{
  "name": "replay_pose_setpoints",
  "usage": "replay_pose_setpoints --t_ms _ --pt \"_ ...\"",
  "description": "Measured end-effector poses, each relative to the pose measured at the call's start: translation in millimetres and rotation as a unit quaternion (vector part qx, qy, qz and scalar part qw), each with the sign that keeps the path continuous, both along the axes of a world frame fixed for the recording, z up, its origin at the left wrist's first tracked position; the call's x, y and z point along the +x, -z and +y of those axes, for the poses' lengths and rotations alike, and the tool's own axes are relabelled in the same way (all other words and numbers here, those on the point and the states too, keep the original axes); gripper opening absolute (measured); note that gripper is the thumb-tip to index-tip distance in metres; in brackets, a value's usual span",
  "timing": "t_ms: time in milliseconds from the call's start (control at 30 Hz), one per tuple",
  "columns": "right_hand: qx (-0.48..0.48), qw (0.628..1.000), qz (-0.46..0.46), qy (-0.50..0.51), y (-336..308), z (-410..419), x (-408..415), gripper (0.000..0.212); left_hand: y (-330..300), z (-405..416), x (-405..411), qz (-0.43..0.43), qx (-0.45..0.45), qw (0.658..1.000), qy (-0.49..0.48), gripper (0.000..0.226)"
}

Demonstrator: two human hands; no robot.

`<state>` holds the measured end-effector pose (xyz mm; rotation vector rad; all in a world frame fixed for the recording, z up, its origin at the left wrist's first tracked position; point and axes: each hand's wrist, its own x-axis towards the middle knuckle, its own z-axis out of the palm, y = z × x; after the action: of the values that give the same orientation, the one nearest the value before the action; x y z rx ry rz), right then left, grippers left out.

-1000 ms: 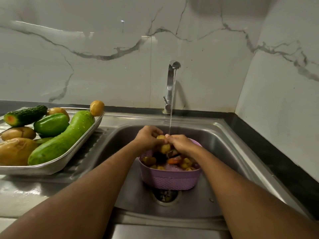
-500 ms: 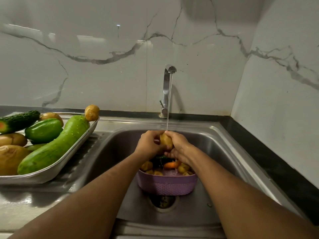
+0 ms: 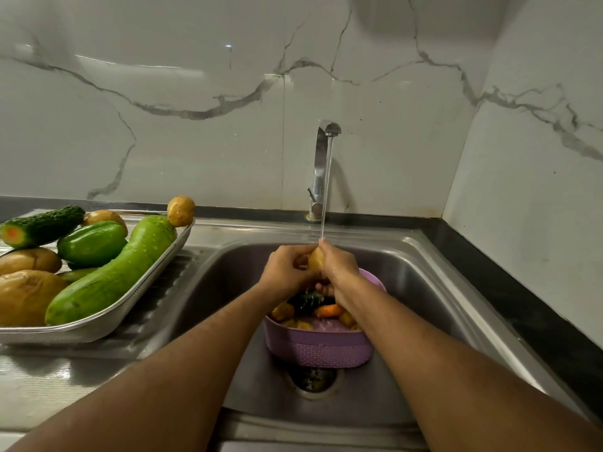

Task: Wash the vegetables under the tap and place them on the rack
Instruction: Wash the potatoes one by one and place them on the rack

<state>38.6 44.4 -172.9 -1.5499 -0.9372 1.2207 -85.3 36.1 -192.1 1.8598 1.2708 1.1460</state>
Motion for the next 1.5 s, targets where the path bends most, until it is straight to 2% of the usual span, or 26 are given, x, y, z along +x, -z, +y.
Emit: replay_pose_setpoints --t_ms 100,267,367,433,633,767,867,1000,1067,1167,1333,1433,1500 --pt "0.017 1.0 0.002 -0.023 -5 0 5 0.047 -4 -1 2 -0.051 -0.023 0.998 0.006 0.047" --pt "0.012 0.992 0.072 -0.107 -8 -2 12 0.042 -6 -2 1 -0.104 -0.085 0.991 0.013 0.044" --pt "0.037 0.988 0.04 -0.147 -5 -4 12 0.049 -9 -3 -1 -0.15 -0.134 0.98 0.009 0.042" --pt "0.055 0.991 0.014 -0.124 -7 -7 9 0.029 -11 -2 -1 -0.13 -0.129 0.983 0.018 0.046" --pt "0.074 0.997 -0.025 -0.027 -4 -4 11 0.024 -12 -8 7 -0.065 -0.096 0.993 0.037 0.044" --pt "0.034 0.995 -0.015 -0.088 -6 -4 16 0.026 -14 -10 3 -0.089 -0.115 0.988 0.043 0.04" --pt "0.01 0.993 0.002 -0.118 -5 -2 18 0.032 -14 -9 0 -0.076 -0.135 0.987 0.035 0.041" --pt "-0.009 0.991 0.072 -0.115 -5 -3 20 0.037 -15 -13 3 -0.108 -0.146 0.983 0.03 0.04" --pt "0.007 0.989 0.076 -0.124 -5 -2 19 0.033 -15 -13 4 -0.125 -0.146 0.981 0.02 0.039" --pt "0.039 0.992 0.036 -0.117 -4 -2 12 0.035 -16 -12 2 -0.132 -0.151 0.98 0.017 0.039" --pt "0.094 0.993 -0.067 -0.025 1 -1 6 0.04 -21 -16 7 -0.157 -0.161 0.973 0.046 0.024" --pt "0.101 0.993 -0.063 -0.007 0 -3 8 0.04 -23 -18 10 -0.206 -0.182 0.96 0.057 0.017" --pt "0.089 0.995 -0.025 -0.038 -6 -5 12 0.034 -23 -16 10 -0.212 -0.175 0.961 0.04 0.018"
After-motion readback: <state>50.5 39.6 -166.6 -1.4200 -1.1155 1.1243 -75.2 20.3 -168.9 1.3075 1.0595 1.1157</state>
